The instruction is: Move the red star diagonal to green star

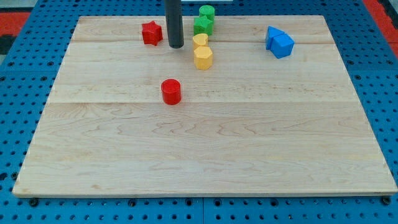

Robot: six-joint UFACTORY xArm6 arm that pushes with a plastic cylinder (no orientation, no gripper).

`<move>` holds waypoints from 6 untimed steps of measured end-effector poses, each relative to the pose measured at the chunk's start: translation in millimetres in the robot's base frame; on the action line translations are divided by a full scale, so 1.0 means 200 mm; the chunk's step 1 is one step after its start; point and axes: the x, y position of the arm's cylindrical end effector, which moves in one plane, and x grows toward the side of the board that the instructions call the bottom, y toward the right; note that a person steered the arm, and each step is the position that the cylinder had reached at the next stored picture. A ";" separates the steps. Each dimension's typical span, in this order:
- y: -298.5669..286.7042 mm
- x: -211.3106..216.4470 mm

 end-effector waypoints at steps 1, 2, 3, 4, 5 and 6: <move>-0.20 -0.15; -0.45 -0.12; -0.52 -0.31; -0.65 -0.33; -0.46 0.00; -0.28 0.02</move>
